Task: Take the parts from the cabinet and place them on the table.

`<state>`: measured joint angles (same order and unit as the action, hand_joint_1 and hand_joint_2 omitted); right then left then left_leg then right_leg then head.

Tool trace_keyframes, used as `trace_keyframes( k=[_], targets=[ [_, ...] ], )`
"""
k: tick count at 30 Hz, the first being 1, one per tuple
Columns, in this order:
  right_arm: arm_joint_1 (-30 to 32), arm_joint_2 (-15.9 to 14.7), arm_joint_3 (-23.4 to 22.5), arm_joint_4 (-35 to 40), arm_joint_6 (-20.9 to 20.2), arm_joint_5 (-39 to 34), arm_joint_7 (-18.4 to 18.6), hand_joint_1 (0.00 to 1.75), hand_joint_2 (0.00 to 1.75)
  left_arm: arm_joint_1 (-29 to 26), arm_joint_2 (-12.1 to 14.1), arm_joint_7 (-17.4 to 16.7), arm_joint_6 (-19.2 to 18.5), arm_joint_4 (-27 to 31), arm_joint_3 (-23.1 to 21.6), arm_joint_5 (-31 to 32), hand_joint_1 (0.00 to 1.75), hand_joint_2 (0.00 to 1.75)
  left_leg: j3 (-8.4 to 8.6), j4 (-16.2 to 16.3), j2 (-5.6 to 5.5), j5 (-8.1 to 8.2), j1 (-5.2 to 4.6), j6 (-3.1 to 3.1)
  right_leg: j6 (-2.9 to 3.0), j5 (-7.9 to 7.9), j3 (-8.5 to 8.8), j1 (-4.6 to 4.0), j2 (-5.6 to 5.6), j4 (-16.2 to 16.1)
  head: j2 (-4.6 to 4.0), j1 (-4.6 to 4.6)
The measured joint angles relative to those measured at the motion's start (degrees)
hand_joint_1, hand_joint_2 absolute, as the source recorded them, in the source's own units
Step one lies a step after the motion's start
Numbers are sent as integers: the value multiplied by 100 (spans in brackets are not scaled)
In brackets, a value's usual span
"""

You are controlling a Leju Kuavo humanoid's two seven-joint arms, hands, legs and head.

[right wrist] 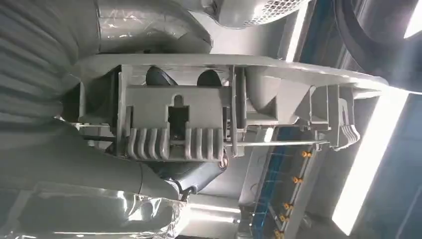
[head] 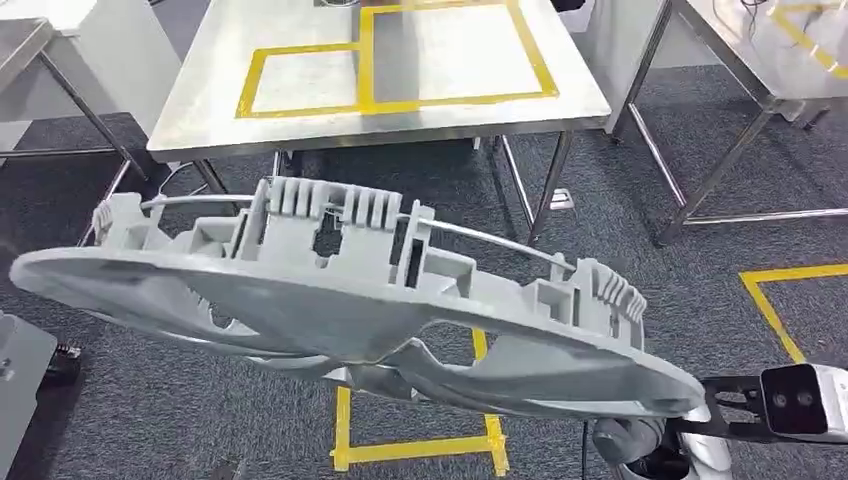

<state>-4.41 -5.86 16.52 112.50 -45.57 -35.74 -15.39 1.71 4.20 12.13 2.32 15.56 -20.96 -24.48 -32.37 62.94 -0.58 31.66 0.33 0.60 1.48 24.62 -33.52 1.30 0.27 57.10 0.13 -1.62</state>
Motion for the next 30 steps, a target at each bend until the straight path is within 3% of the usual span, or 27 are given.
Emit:
trace_keyframes(
  k=[2, 3, 4, 5, 6, 7, 8, 9, 12, 13, 14, 15, 16, 18, 19, 20, 22, 23, 25, 27, 29, 30],
  targets=[
    [5, 7, 2, 0, -2, 0, 0, 171, 175, -14, 2, 0, 0, 0, 0, -2, 0, 175, -647, 1057, 19, 358, 25, 55, 23, 54, 41, -12, 5, 2, 0, 0],
    [12, 4, 2, 0, 0, 4, 0, 171, 175, -21, 0, 0, 0, 0, 0, -2, 0, 175, -874, 1330, 23, 359, 31, 61, 27, 83, 67, -17, 13, 2, 0, -2],
    [23, 4, 2, 0, 0, 7, 0, 171, 175, -24, 0, 0, 0, 0, 0, 0, 0, 175, -959, 1310, 24, 204, 31, 52, 25, 115, 110, -24, 23, 2, 0, -2],
    [29, 4, 2, 0, 0, 4, 0, 171, 175, -24, 0, 0, 0, 0, 0, -2, 0, 175, -904, 1026, 24, -73, 31, 32, 17, 155, 166, -30, 31, 2, 0, 0],
    [26, 7, 2, 0, 0, 4, 0, 171, 175, -24, 0, 0, 0, 0, 0, 0, 0, 175, -743, 550, 24, -413, 26, -3, 12, 194, 233, -41, 38, 0, 0, 0],
    [25, 7, 2, 2, 0, 4, 0, 171, 175, -24, 4, 0, 0, 0, 2, -2, 0, 175, -504, -65, 24, -788, 8, -68, 3, 243, 315, -55, 39, -7, 0, -2],
    [27, 7, 2, 0, 0, 4, 0, 171, 175, -26, 26, 0, 0, -4, 2, 0, 0, 175, -359, -474, 25, -950, -25, -154, -5, 279, 298, -42, 38, -18, 0, 7],
    [24, 4, 4, 0, 0, 4, 0, 171, 175, -25, 26, 0, -2, -7, 2, 2, 0, 175, -302, -534, 46, -829, -51, -188, -48, 317, 350, -105, 48, -10, 0, 15],
    [31, 7, 13, 2, 0, 7, 0, 171, 175, -29, 42, 0, 0, -7, 18, 2, 0, 175, -306, -547, 44, -783, -90, -238, -124, 352, 353, -61, 49, -57, 0, 2],
    [40, 5, 13, 13, -2, 4, 0, 171, 175, -31, 42, 0, 2, -4, 24, 2, 0, 175, -150, -692, 45, -831, -22, -263, -144, 379, 373, -86, 38, -38, 0, -3],
    [35, 0, 18, 15, -2, 7, 0, 171, 175, -40, 33, 4, 0, -2, 26, 2, 0, 175, -74, -751, 47, -825, -20, -279, -141, 438, 314, -87, 21, 117, 0, 28],
    [22, -2, 20, 15, 0, 4, 0, 171, 175, -33, 28, 7, 0, -2, 26, 2, 0, 175, -42, -763, 47, -812, -18, -308, -120, 563, 135, -82, 21, 458, 0, 24],
    [26, -2, 15, 15, 0, -7, -7, 171, 175, -30, 28, 7, 0, -2, 26, 2, 0, 175, -22, -763, 46, -778, -18, -320, -110, 725, -151, -75, 21, 939, 0, 33],
    [38, -4, 20, 15, 0, 0, -2, 171, 175, -40, 20, 7, 0, -2, 26, 2, 0, 175, 11, -757, 38, -716, -25, -323, -137, 934, -723, -62, 21, 1770, 0, 26],
    [44, -11, 20, 15, -2, 7, 0, 171, 175, -48, 20, 7, 0, -2, 28, 2, 0, 175, 43, -753, 30, -681, -24, -315, -185, 870, -848, -52, 20, 1836, 0, 26],
    [46, -15, 22, 15, -2, 7, 0, 171, 175, -54, 13, 7, 0, -2, 28, 2, 0, 175, 99, -749, 17, -637, -22, -298, -256, 671, -799, -36, 17, 1595, 0, 28],
    [38, -15, 22, 15, 0, 4, 0, 171, 175, -56, -4, 4, 0, -2, 28, 2, 0, 175, 236, -718, 0, -520, -14, -250, -381, 84, -388, 1, -1, 561, 0, 31],
    [33, -15, 24, 15, 0, 4, 0, 171, 175, -57, -4, 4, 0, -2, 31, 2, 0, 175, 246, -684, -8, -450, -20, -216, -402, -145, -219, 14, -32, 95, 0, 37],
    [40, -11, 33, 13, 0, -2, 0, 171, 175, -55, 2, 7, 4, -4, 42, 2, 0, 175, 211, -619, -11, -348, -67, -141, -231, -93, -159, -18, -21, 58, 0, 31],
    [37, -11, 33, 13, 0, 2, 4, 171, 175, -60, -4, 5, 4, -4, 57, 2, 0, 175, 247, -636, -7, -316, -35, -90, -159, -48, -158, -52, -11, 63, 0, 35],
    [31, -4, 33, 24, 0, 0, 4, 171, 175, -61, 0, 7, 2, -2, 76, 7, 0, 175, 259, -542, 0, -218, -10, -28, -99, -9, -71, 7, 7, 34, 0, 35],
    [29, -2, 33, 26, -2, 0, 4, 171, 175, -58, -2, 13, 2, -2, 79, 7, 0, 175, 103, -218, 15, -79, -5, 12, -40, 31, -26, 12, -1, 35, 0, 2]
  ],
)
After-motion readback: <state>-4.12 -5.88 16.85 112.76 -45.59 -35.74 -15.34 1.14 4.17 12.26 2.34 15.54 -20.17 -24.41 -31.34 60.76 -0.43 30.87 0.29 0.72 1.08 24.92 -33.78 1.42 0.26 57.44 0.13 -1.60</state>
